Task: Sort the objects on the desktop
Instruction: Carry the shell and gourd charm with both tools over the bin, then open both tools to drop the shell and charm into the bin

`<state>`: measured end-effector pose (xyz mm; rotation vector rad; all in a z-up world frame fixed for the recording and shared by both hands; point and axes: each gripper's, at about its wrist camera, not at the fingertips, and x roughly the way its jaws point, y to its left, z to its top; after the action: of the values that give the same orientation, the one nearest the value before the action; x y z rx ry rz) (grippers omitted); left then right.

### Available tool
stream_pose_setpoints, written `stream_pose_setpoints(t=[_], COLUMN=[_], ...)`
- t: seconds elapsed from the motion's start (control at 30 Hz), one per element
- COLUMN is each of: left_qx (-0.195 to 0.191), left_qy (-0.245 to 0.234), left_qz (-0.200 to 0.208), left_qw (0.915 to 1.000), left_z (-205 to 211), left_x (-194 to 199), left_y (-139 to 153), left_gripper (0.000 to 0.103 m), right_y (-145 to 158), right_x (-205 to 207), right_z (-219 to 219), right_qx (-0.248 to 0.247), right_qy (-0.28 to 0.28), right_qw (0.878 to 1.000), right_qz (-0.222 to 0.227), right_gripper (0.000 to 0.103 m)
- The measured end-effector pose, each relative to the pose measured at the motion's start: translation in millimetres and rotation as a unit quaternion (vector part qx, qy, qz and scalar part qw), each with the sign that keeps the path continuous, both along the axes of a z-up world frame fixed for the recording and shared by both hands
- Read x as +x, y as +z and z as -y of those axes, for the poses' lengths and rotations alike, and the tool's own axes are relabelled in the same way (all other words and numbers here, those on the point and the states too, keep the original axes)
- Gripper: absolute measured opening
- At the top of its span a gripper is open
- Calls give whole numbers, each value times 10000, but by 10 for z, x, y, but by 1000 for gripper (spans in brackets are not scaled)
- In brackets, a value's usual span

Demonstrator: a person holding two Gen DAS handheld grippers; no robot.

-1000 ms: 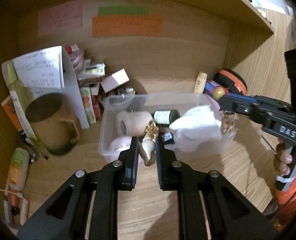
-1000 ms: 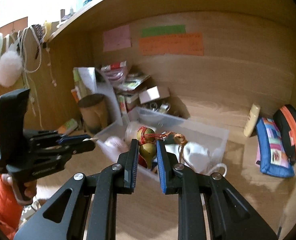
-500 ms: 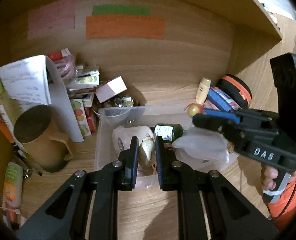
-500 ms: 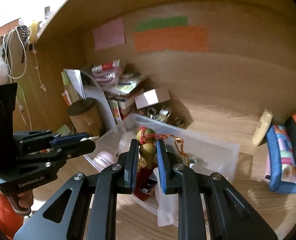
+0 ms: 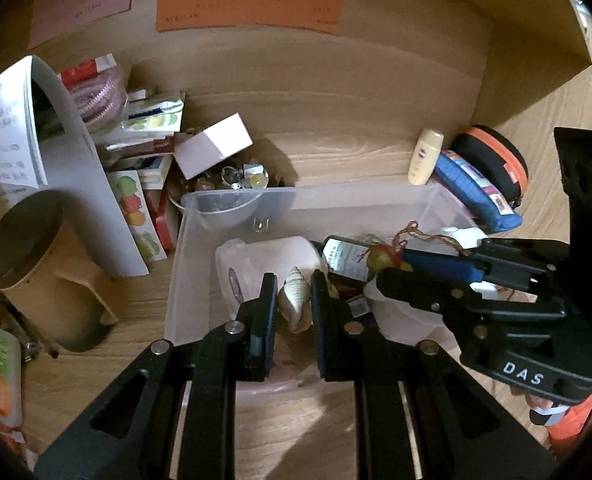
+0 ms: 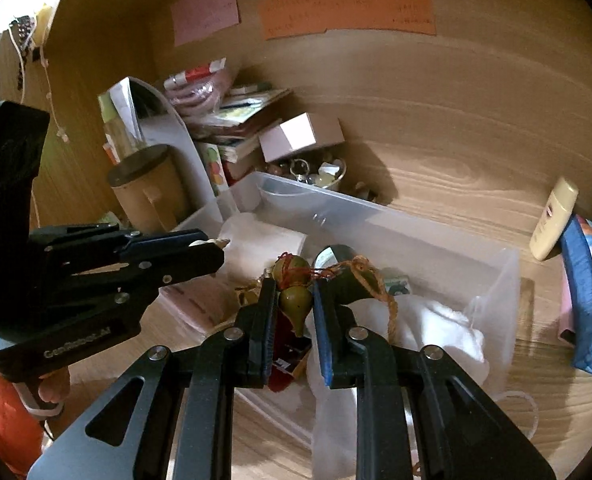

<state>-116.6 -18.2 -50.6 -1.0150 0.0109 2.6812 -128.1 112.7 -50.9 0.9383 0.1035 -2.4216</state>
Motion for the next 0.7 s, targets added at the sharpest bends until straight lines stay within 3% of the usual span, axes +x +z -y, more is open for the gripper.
stream_pose_setpoints(t=[0.7], left_qx=[-56], left_qy=[14], left_qz=[15], left_qw=[10000], left_z=[10], left_x=[-106], left_y=[-60], left_gripper=[15], right_y=[-104], right_x=[-59], right_z=[69], right_qx=[364], right_qy=[3], right_qw=[9993], right_qz=[10], right_gripper=[17])
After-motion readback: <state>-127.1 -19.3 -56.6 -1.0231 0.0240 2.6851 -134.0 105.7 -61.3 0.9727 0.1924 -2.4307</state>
